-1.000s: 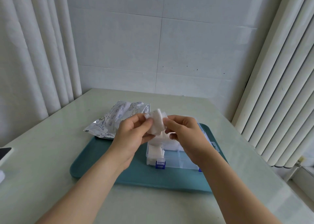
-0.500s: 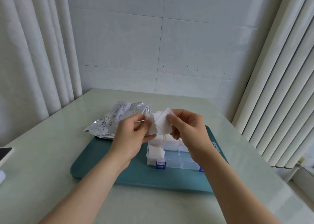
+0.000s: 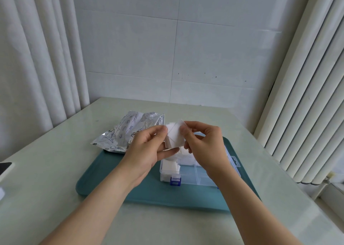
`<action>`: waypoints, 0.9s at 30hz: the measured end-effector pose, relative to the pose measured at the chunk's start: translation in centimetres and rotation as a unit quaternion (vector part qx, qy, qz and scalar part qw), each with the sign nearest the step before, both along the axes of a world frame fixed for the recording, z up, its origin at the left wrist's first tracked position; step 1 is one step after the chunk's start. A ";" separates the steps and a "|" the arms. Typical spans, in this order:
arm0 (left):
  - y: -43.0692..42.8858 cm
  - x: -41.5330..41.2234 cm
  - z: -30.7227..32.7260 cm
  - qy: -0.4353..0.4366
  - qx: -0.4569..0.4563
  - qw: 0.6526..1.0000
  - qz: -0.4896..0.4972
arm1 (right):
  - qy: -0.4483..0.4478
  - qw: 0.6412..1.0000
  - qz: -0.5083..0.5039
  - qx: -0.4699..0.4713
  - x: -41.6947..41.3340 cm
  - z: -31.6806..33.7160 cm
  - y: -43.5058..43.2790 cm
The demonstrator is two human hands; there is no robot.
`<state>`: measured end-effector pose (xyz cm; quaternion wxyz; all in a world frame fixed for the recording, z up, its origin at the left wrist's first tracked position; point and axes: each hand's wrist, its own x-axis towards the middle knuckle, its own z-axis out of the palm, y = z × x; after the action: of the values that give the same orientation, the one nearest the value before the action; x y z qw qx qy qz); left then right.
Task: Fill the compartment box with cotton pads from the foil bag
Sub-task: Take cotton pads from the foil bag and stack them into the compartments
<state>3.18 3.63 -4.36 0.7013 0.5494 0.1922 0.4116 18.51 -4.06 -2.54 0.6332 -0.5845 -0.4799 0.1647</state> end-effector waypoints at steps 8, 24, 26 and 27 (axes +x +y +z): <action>0.5 -0.3 -0.5 0.042 0.019 0.995 0.088 | -0.041 0.999 -0.018 -0.002 -0.1 0.3 -0.3; 0.7 -0.4 -0.6 0.083 0.080 0.983 0.144 | 0.040 0.997 0.038 0.060 1.2 0.9 -0.4; 0.4 -0.3 -0.4 0.088 0.080 0.986 0.117 | 0.002 0.998 0.054 0.027 0.8 0.7 -0.4; 0.3 -0.3 -0.4 0.088 0.084 0.987 0.104 | -0.013 0.999 0.047 0.015 0.6 0.5 -0.3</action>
<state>2.86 3.88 -4.75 0.5866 0.6175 0.2741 0.4466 19.15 -4.39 -2.03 0.6270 -0.5539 -0.5175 0.1794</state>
